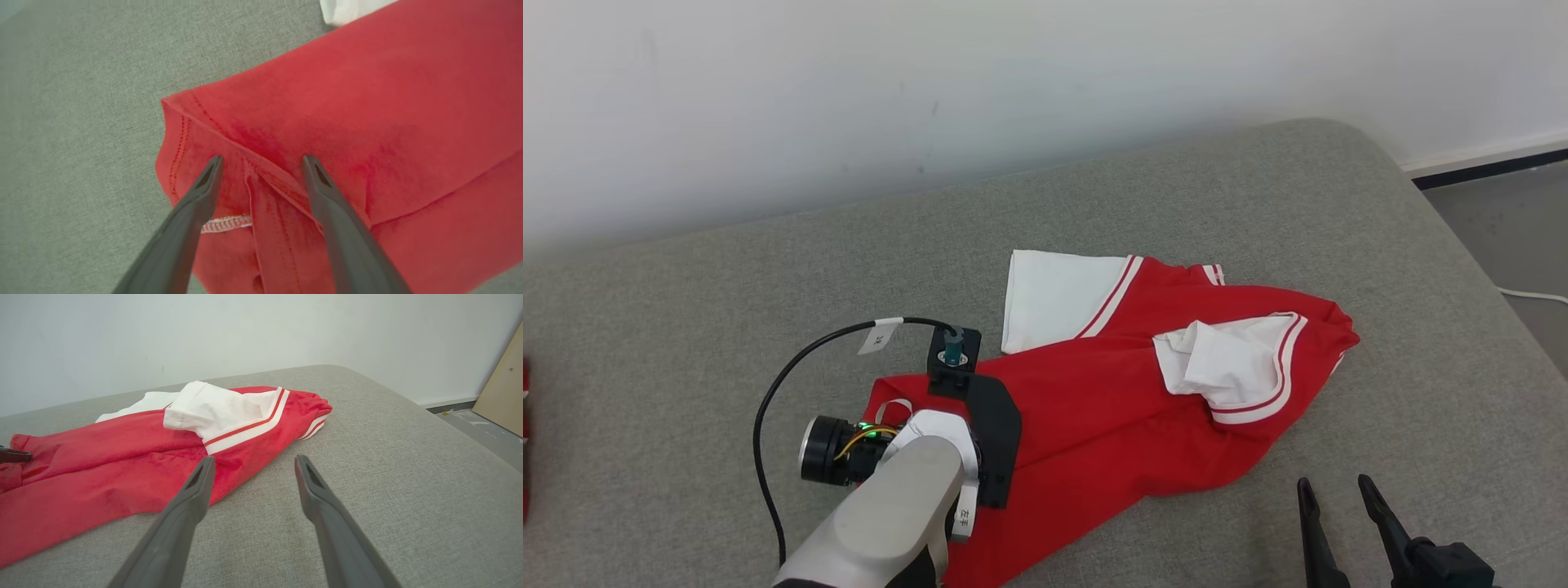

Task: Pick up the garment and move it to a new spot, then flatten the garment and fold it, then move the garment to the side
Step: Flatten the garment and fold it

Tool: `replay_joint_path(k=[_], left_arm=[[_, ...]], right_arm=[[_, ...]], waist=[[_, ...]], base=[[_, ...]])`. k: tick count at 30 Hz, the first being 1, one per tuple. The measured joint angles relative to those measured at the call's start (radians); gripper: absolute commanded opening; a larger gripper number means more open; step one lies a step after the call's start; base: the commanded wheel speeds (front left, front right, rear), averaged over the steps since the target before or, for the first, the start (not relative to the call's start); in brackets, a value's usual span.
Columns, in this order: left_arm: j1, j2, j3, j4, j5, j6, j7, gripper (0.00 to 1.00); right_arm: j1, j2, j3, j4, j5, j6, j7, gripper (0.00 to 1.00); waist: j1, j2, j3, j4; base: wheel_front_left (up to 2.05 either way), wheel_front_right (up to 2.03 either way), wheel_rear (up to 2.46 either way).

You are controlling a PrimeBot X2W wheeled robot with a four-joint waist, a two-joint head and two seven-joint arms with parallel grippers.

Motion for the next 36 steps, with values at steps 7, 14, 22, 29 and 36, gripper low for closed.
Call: replay_joint_path(k=[7, 14, 22, 29, 36], left_arm=[[-0.003, 0.0, -0.018, -0.005, -0.002, -0.016, 0.013, 0.15], [0.023, 0.0, -0.011, -0.012, -0.035, -0.014, 0.021, 0.0], [0.061, 0.011, 0.166, -0.121, -0.151, -0.002, -0.202, 0.0], [0.154, 0.016, 0.351, -0.266, -0.35, -0.105, -0.325, 0.0], [0.226, 0.033, 0.477, -0.363, -0.486, -0.253, -0.422, 0.0]], right_arm=[[-0.001, 0.0, 0.004, 0.006, 0.003, 0.0, -0.006, 1.0], [-0.002, 0.0, 0.006, 0.009, 0.002, 0.0, -0.007, 1.0], [0.001, 0.0, -0.009, 0.008, 0.002, 0.0, -0.008, 1.0], [0.006, 0.0, -0.015, 0.003, 0.012, 0.0, -0.007, 1.0], [0.006, 0.0, -0.016, -0.008, 0.014, 0.0, 0.001, 1.0]], waist=[[0.0, 0.0, -0.004, 0.01], [0.0, 0.0, -0.009, 0.012], [0.0, 0.0, -0.016, 0.022], [0.0, 0.0, -0.025, 0.05], [-0.0001, -0.0001, -0.026, 0.075]], base=[[0.0, 0.0, 0.0], [0.0, 0.0, 0.0], [0.0, 0.0, 0.0], [0.0, 0.0, 0.0], [0.0, 0.0, 0.0]])
